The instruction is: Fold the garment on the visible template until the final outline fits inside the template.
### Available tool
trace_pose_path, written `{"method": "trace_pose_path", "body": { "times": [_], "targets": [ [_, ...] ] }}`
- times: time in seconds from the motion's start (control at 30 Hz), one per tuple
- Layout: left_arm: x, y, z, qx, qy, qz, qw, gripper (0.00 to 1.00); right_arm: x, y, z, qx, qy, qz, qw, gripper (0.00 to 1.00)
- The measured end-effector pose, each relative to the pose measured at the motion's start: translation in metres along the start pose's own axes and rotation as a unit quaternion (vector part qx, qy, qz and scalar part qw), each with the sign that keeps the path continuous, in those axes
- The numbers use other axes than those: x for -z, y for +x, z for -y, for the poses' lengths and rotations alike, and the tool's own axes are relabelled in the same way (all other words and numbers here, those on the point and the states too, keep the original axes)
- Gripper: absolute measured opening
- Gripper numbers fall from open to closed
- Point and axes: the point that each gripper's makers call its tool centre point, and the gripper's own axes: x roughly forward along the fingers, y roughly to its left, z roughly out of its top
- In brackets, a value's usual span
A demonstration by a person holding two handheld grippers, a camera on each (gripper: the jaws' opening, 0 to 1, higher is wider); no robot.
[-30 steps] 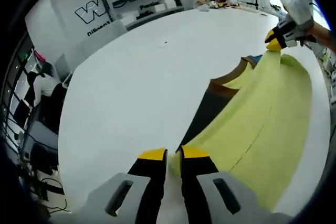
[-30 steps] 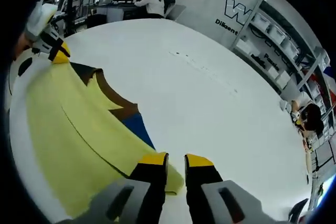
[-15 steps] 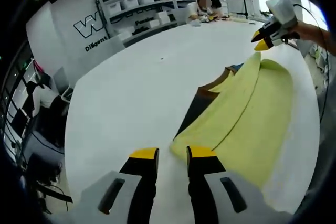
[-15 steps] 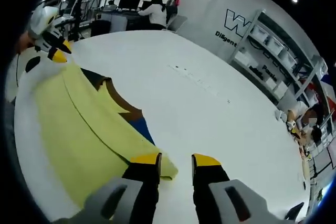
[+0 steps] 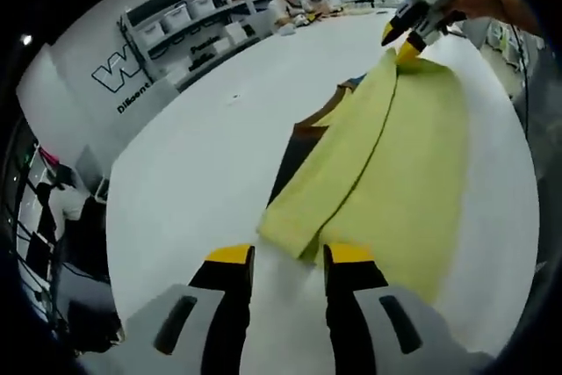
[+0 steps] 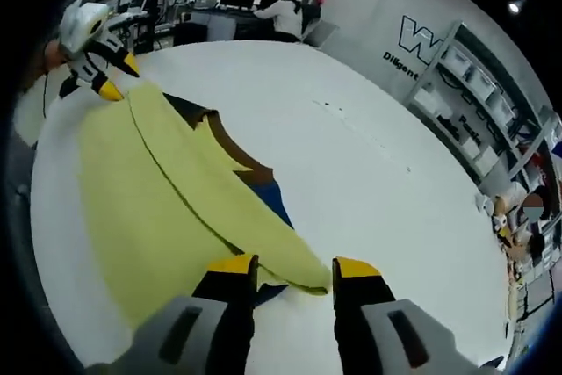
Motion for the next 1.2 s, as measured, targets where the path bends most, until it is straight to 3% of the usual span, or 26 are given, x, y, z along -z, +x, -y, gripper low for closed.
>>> {"method": "trace_pose_path", "body": {
  "times": [0.23,0.37,0.6,0.63,0.73,1.0,1.2],
  "targets": [
    [-0.001,0.009,0.001,0.002,0.052,0.004,0.9986,0.29,0.007,0.007,-0.012,-0.032,-0.103,-0.025,0.9938,0.3],
    [-0.002,0.011,0.002,0.006,0.059,0.006,0.9982,0.23,0.013,0.011,-0.011,-0.028,-0.111,-0.037,0.9928,0.21],
    [-0.005,0.016,0.005,0.016,0.063,0.011,0.9979,0.1,0.015,0.013,0.008,-0.004,-0.064,-0.035,0.9973,0.0],
    [-0.007,0.016,0.005,0.016,0.061,0.014,0.9979,0.08,0.009,0.011,0.009,0.002,-0.042,-0.023,0.9989,0.0],
    [-0.019,0.014,0.002,0.02,0.026,0.042,0.9986,0.02,0.005,0.009,0.013,0.002,-0.028,-0.016,0.9995,0.0],
    [-0.032,0.017,-0.019,0.008,-0.007,0.048,0.9988,0.02,-0.01,0.009,0.03,0.018,-0.008,-0.002,0.9998,0.0],
    [-0.036,0.024,-0.038,-0.002,-0.019,0.03,0.9994,0.02,-0.017,0.018,0.039,0.021,0.013,0.001,0.9997,0.0]
  ]
}}
